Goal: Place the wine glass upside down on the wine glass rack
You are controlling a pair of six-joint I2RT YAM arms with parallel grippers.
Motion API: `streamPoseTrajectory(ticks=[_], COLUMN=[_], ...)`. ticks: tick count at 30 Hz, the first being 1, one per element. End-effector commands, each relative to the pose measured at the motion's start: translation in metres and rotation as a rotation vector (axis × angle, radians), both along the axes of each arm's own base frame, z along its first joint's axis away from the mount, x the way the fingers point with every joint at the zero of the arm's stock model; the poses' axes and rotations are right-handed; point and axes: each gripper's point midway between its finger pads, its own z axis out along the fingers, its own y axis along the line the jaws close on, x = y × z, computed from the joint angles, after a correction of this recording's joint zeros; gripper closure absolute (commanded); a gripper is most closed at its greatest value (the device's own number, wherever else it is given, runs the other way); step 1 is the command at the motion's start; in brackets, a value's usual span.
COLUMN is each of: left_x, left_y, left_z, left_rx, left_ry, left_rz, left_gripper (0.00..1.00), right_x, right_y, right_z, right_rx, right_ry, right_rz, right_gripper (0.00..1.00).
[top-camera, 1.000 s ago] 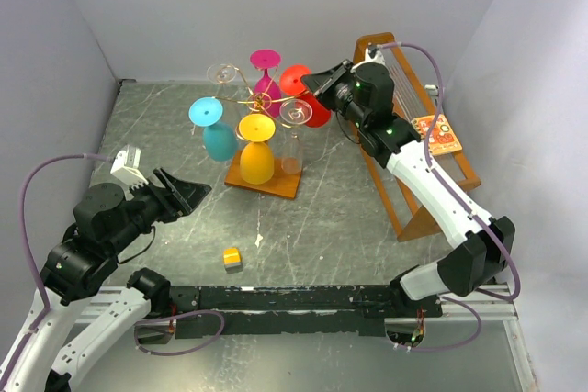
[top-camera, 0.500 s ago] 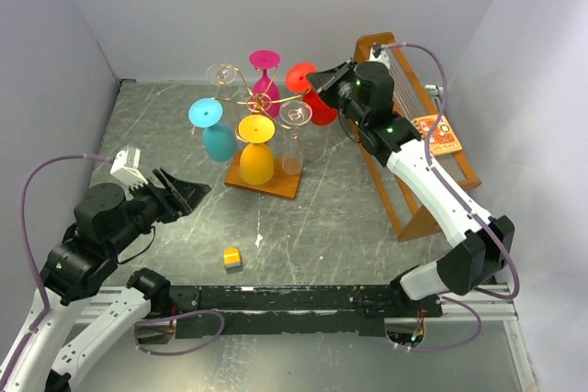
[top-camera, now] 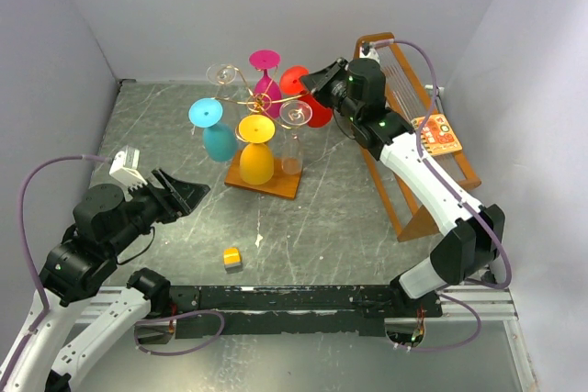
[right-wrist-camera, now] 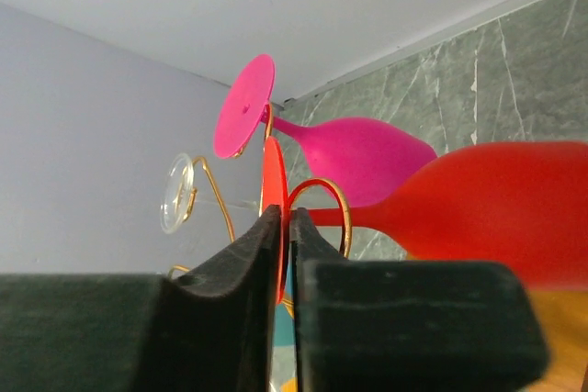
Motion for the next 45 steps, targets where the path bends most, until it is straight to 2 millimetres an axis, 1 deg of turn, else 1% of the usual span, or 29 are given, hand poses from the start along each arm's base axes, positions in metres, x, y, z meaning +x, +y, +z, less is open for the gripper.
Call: streamPoseTrajectory(ticks=[1,6,9,13,19,22,25,26,27,30,31,33,35,36,37,41,45], left_x=[0.0,-0.001,-0.001,-0.001,-0.002,-0.001,-0.001,-0.001,-0.001,-0.002,-0.003,-0.004,-0.005,-0.005,-0.006,-0.005,-0.007], left_y=[0.002,0.002,0.003,0.003,0.004,0.007,0.011,0.014,0.016,0.022,0.023,0.028,0.03,0.032,0.033,0.045,0.061], left_z=[0.003,0.003,0.002,0.002,0.002,0.003,0.005,0.006,0.007,0.014,0.015,0.019,0.023,0.025,0.027,0.03,0.021], left_rx=[-0.002,-0.002,-0.002,-0.005,0.006,0.024,0.056,0.069,0.082,0.122,0.136,0.162,0.188,0.201,0.218,0.269,0.333], left_ry=[-0.012,-0.012,-0.009,-0.008,-0.011,-0.016,-0.032,-0.04,-0.046,-0.081,-0.09,-0.104,-0.117,-0.125,-0.134,-0.135,-0.119], left_rz=[0.008,0.01,0.011,0.012,0.015,0.023,0.029,0.035,0.04,0.043,0.043,0.05,0.047,0.045,0.045,0.084,0.135], left_gripper=[0.25,0.25,0.25,0.25,0.23,0.2,0.17,0.14,0.12,0.08,0.07,0.06,0.06,0.06,0.06,0.06,0.05], right_x=[-0.006,-0.009,-0.01,-0.01,-0.013,-0.016,-0.02,-0.022,-0.026,-0.033,-0.031,-0.039,-0.051,-0.057,-0.064,-0.096,-0.135], right_y=[-0.006,-0.008,-0.008,-0.009,-0.011,-0.012,-0.015,-0.016,-0.019,-0.028,-0.041,-0.051,-0.059,-0.064,-0.069,-0.1,-0.131], right_z=[0.027,0.026,0.024,0.021,0.025,0.028,0.038,0.041,0.047,0.057,0.055,0.054,0.046,0.039,0.033,-0.001,-0.027], right_rx=[0.001,-0.024,-0.044,-0.063,-0.079,-0.082,-0.084,-0.089,-0.09,-0.103,-0.125,-0.162,-0.207,-0.234,-0.261,-0.377,-0.45], right_ry=[-0.061,-0.051,-0.044,-0.037,-0.044,-0.06,-0.097,-0.11,-0.128,-0.165,-0.171,-0.182,-0.173,-0.155,-0.133,-0.018,0.044], right_rz=[0.011,0.015,0.019,0.021,0.023,0.029,0.032,0.033,0.03,0.009,-0.02,-0.031,-0.029,-0.028,-0.028,-0.067,-0.093], right_gripper=[0.86,0.63,0.56,0.5,0.43,0.4,0.33,0.3,0.28,0.24,0.23,0.22,0.21,0.09,0.01,0.0,0.0])
